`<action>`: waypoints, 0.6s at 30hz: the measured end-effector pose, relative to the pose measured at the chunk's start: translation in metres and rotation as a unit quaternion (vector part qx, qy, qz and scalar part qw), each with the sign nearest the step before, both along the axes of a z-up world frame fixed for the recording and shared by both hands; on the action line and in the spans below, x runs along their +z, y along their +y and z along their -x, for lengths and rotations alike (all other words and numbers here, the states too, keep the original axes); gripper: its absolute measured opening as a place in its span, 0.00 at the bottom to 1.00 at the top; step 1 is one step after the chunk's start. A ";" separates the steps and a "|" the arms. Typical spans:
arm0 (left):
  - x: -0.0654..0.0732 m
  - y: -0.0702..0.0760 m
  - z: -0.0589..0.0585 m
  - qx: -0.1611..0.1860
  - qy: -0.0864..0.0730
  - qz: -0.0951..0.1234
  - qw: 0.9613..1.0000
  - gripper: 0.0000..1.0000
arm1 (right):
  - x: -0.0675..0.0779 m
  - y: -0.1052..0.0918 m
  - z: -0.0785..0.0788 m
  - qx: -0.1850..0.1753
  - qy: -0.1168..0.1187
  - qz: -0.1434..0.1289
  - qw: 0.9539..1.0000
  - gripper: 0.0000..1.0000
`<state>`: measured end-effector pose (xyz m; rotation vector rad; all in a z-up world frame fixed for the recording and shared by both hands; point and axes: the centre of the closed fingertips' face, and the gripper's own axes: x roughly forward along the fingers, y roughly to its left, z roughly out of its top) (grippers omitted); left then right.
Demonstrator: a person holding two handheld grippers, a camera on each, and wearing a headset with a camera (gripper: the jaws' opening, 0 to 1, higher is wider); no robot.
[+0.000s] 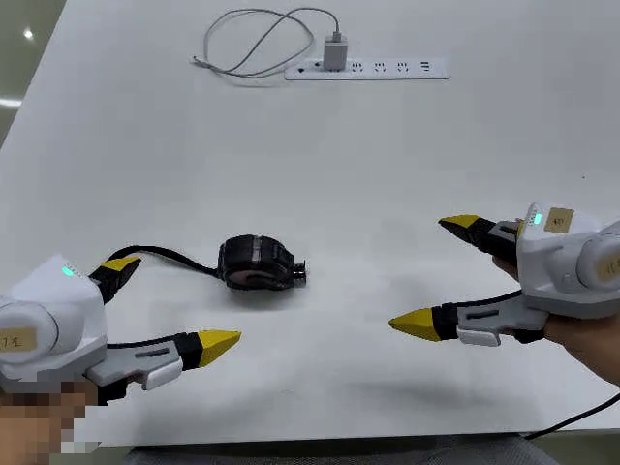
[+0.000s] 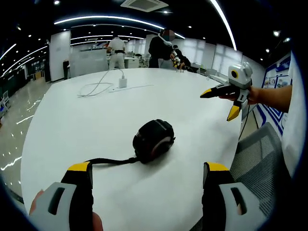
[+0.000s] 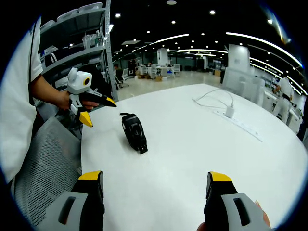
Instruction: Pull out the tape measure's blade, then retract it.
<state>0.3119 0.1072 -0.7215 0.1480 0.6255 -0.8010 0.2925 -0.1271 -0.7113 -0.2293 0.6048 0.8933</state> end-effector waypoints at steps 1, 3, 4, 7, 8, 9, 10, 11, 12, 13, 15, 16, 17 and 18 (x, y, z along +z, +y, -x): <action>0.001 0.000 0.001 -0.003 0.000 0.001 1.000 0.94 | 0.001 -0.001 0.001 -0.001 0.000 0.000 1.000 0.88; 0.002 0.000 0.003 -0.009 0.002 0.004 1.000 0.95 | 0.002 -0.004 0.002 -0.003 0.000 0.000 1.000 0.88; 0.003 0.000 0.004 -0.011 0.001 0.006 1.000 0.96 | 0.002 -0.005 0.003 -0.006 0.001 0.001 1.000 0.89; 0.005 0.001 0.006 -0.017 0.002 0.010 1.000 0.99 | 0.001 -0.008 0.006 -0.010 0.003 0.002 1.000 0.93; 0.006 0.001 0.006 -0.017 0.002 0.012 1.000 0.99 | 0.001 -0.009 0.006 -0.011 0.002 0.002 1.000 0.95; 0.007 0.002 0.006 -0.017 -0.001 0.011 1.000 0.99 | 0.002 -0.009 0.008 -0.012 0.004 -0.001 1.000 0.96; 0.007 0.002 0.006 -0.018 -0.001 0.010 1.000 0.99 | 0.002 -0.010 0.008 -0.014 0.002 -0.001 1.000 0.97; 0.007 0.002 0.007 -0.020 -0.002 0.010 1.000 0.99 | 0.003 -0.010 0.008 -0.014 -0.001 0.000 1.000 0.99; 0.007 0.003 0.007 -0.021 -0.005 0.005 1.000 0.99 | 0.004 -0.011 0.009 -0.013 -0.006 0.001 1.000 0.99; 0.007 0.003 0.008 -0.024 0.000 0.007 1.000 0.99 | 0.003 -0.012 0.009 -0.014 -0.003 0.002 1.000 0.99; 0.006 0.006 0.008 -0.023 -0.005 -0.005 1.000 0.99 | 0.001 -0.014 0.010 -0.016 -0.008 0.009 1.000 0.99; 0.006 0.006 0.009 -0.028 -0.007 -0.005 1.000 0.99 | 0.001 -0.015 0.011 -0.017 -0.005 0.010 1.000 0.99; 0.007 0.007 0.009 -0.028 -0.008 -0.004 1.000 0.99 | 0.000 -0.016 0.012 -0.018 -0.005 0.010 1.000 0.99; 0.007 0.008 0.009 -0.027 -0.009 -0.004 1.000 0.99 | 0.001 -0.017 0.012 -0.019 -0.006 0.011 1.000 0.99</action>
